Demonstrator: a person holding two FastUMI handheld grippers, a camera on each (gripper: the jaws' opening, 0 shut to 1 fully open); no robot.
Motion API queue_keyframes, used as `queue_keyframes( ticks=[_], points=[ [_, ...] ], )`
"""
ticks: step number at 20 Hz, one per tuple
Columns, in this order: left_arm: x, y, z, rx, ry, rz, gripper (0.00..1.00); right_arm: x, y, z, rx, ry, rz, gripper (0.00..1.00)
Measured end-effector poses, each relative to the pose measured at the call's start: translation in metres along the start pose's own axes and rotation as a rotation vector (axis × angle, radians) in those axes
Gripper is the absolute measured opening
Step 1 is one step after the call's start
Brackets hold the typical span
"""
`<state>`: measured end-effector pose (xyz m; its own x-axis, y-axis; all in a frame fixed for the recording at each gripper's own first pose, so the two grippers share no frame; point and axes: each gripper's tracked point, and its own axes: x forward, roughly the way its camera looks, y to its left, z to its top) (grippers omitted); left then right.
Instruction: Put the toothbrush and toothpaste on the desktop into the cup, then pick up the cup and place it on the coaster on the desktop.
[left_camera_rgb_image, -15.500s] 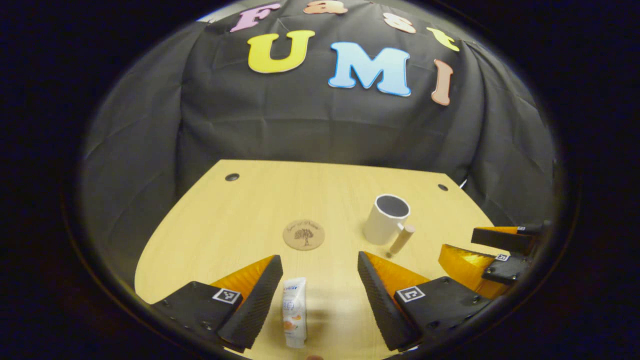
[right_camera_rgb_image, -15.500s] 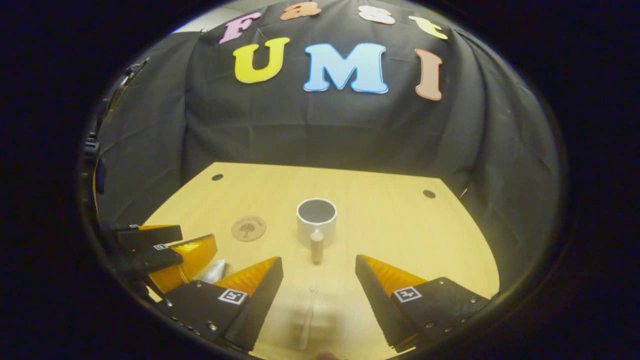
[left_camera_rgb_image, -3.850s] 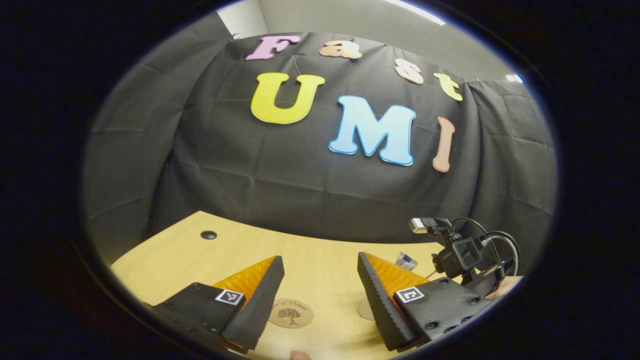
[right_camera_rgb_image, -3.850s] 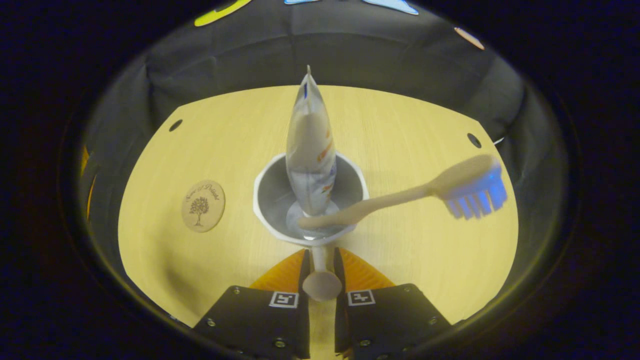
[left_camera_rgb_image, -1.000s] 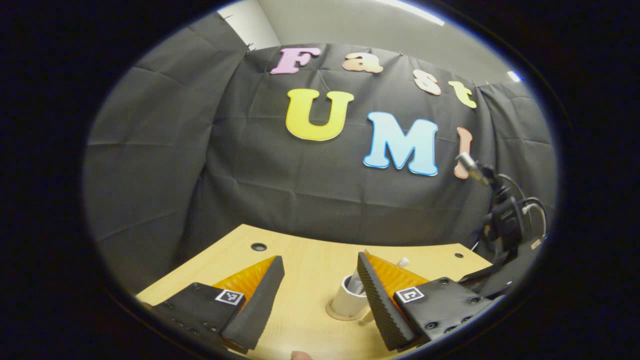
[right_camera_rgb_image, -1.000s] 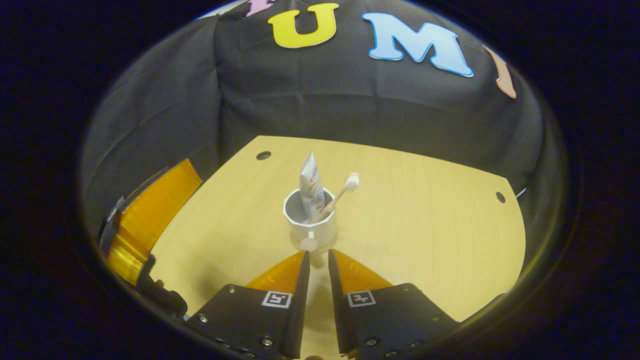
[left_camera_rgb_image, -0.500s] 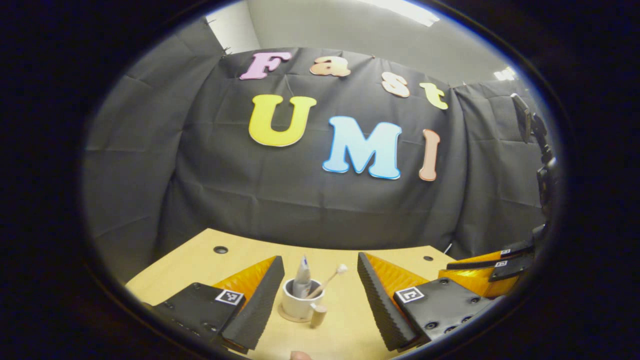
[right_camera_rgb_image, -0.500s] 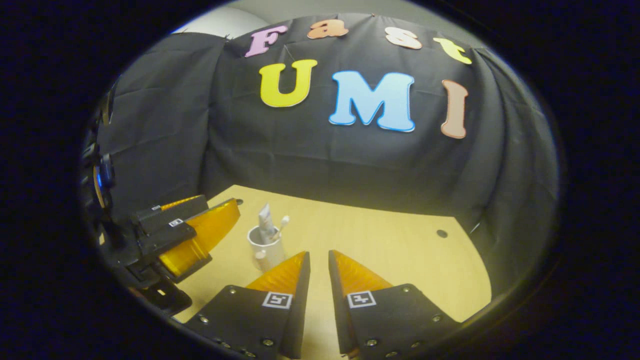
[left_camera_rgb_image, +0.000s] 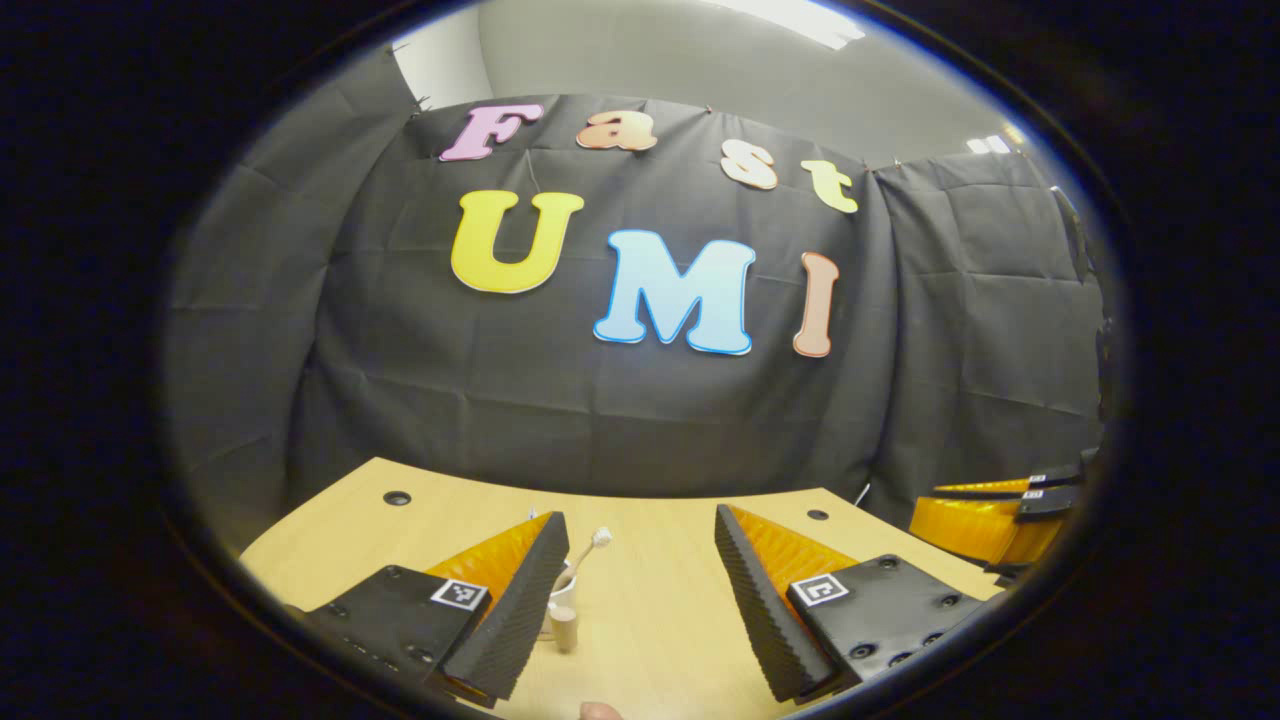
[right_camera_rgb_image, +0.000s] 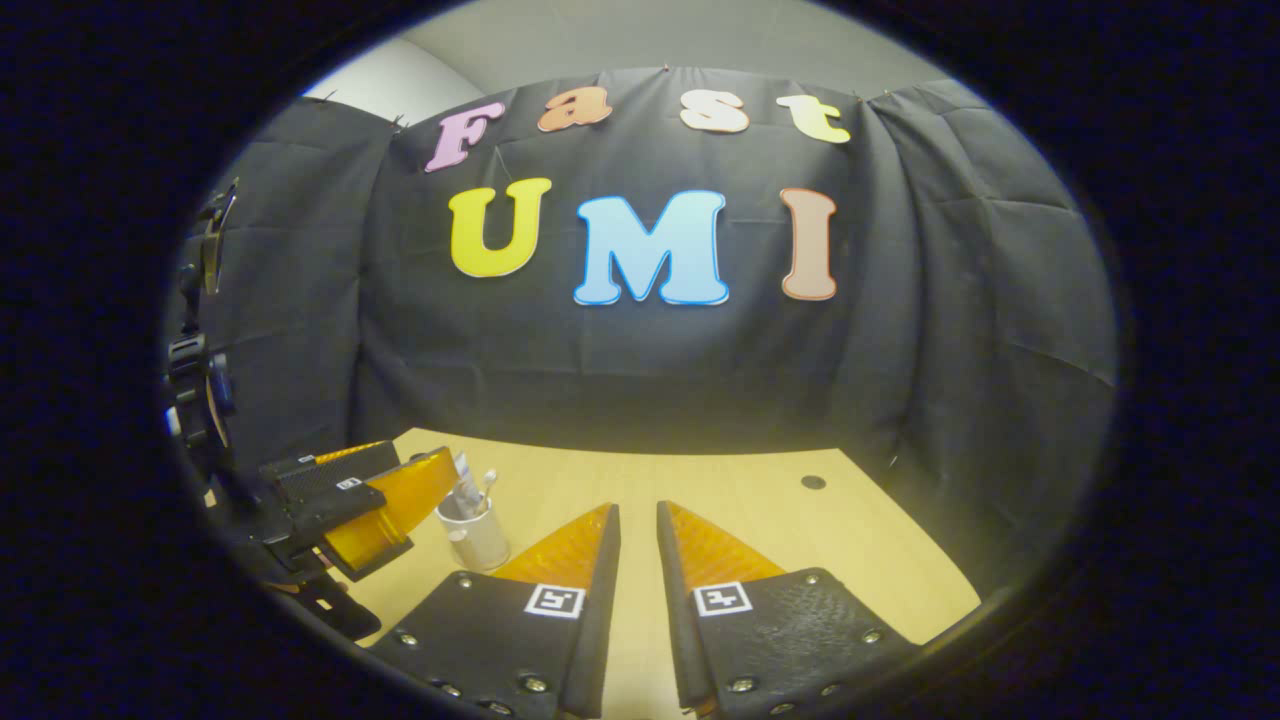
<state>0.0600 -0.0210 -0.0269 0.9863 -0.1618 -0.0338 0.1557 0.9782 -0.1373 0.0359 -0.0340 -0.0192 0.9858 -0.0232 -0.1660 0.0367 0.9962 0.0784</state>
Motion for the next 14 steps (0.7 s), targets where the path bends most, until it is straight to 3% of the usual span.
queue_keyframes(
  ticks=[4,7,14],
  points=[
    [0.001,-0.013,-0.001,0.007,0.005,-0.012,0.94,-0.007,-0.011,0.008,0.018,-0.039,-0.055,0.25],
    [0.0,-0.02,-0.001,0.011,0.006,-0.017,0.94,-0.01,0.001,0.018,0.046,-0.079,-0.009,0.26],
    [-0.008,-0.015,-0.002,0.0,0.009,0.01,0.94,-0.006,-0.008,0.016,0.031,-0.084,-0.023,0.26]
  ],
)
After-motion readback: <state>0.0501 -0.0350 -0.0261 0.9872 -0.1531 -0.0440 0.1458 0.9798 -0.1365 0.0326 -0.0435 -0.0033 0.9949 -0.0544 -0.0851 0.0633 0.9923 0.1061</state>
